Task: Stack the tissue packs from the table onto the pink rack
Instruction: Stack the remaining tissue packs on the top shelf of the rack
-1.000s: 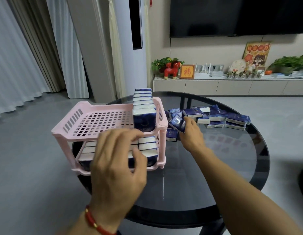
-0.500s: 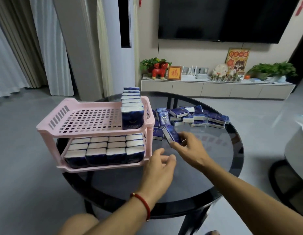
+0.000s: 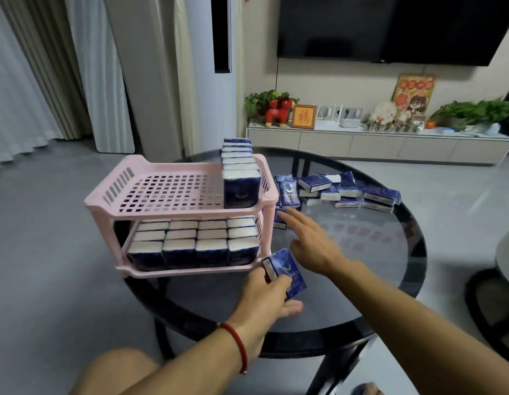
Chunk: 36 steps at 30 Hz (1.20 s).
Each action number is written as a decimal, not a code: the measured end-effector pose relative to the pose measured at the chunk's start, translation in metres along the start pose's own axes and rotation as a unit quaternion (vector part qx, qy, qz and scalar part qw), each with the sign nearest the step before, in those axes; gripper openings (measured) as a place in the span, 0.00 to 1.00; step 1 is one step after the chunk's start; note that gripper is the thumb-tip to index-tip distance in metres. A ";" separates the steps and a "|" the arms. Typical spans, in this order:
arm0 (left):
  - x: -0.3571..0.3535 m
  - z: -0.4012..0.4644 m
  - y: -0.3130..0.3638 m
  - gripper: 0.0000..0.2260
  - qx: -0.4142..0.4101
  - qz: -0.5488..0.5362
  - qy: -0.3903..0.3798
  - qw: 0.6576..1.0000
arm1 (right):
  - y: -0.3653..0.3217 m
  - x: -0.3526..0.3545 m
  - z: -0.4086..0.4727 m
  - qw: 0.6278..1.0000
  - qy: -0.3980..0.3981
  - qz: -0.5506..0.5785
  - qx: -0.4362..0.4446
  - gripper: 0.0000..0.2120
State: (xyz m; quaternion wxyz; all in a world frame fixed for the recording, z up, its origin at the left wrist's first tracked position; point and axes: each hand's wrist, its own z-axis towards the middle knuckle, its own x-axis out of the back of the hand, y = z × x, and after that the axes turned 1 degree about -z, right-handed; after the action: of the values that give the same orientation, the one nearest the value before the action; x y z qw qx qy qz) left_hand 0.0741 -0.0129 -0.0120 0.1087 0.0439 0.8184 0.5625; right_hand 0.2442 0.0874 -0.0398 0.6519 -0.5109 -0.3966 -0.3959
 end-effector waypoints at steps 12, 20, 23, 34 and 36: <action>-0.017 0.000 -0.002 0.21 -0.002 -0.025 -0.008 1.000 | 0.007 0.028 -0.029 0.995 -0.020 -0.049 -0.089 0.23; -0.028 0.002 0.001 0.15 -0.016 -0.037 -0.029 0.999 | 0.005 0.080 -0.111 0.976 0.020 0.199 -0.086 0.35; -0.025 0.002 0.008 0.14 -0.012 -0.093 -0.069 0.993 | -0.013 0.078 -0.121 0.987 0.021 0.158 -0.007 0.41; 0.032 -0.002 0.005 0.21 -0.182 0.282 -0.068 0.940 | -0.037 0.057 -0.113 0.988 -0.024 0.101 0.115 0.43; 0.040 -0.008 0.004 0.24 -0.174 0.351 -0.094 0.915 | -0.038 0.052 -0.112 0.987 -0.039 0.106 0.116 0.35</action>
State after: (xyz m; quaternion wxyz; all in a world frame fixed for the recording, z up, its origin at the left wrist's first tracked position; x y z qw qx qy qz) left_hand 0.0330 -0.0108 -0.0109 -0.0131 0.3618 0.6255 0.6911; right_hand 0.2414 -0.0339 0.0033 0.7292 -0.4861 -0.4081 -0.2558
